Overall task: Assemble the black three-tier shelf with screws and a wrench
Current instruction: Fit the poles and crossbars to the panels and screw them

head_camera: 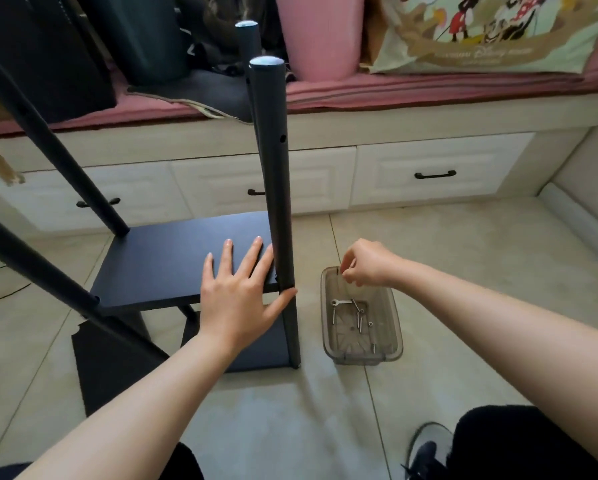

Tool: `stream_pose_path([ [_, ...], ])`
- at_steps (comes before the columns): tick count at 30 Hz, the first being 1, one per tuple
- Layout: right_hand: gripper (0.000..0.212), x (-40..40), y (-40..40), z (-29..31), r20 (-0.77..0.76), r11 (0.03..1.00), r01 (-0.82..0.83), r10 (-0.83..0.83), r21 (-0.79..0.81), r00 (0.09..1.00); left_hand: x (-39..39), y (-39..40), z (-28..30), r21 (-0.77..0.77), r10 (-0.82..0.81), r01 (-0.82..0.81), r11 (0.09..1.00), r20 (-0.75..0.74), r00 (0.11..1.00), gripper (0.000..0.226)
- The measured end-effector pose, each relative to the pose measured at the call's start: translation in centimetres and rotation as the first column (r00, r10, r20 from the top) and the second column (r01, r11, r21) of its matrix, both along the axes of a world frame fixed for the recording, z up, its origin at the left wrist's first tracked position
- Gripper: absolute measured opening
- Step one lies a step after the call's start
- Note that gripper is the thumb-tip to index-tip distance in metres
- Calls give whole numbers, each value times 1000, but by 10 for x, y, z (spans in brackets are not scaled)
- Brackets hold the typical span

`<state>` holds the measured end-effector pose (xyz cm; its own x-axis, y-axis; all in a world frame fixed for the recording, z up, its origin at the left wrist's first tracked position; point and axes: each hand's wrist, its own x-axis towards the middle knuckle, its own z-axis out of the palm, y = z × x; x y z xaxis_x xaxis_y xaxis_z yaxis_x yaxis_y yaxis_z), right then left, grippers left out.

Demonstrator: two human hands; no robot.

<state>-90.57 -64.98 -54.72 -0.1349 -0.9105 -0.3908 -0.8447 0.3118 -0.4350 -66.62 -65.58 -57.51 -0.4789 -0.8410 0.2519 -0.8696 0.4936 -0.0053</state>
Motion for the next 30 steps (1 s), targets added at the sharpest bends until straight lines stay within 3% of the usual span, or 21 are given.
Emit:
stream_pose_path([
  [4,19,-8,2,-69,-5,994,67,-67,92,998,0,-2,-3,-10,-6,6,1000,25,1000,80],
  [12,22,-18,-7,-180,152,939,279,-312,203,938,-4,0,1,30,40,-43,999,67,997,81],
  [22,39,-13,-42,-240,127,964,183,-210,194,969,-4,1,-4,-96,7,-12,995,-54,998,69],
  [30,31,-22,-50,-267,100,982,112,-128,151,987,-4,-1,-10,-149,-18,5,989,-86,996,65],
])
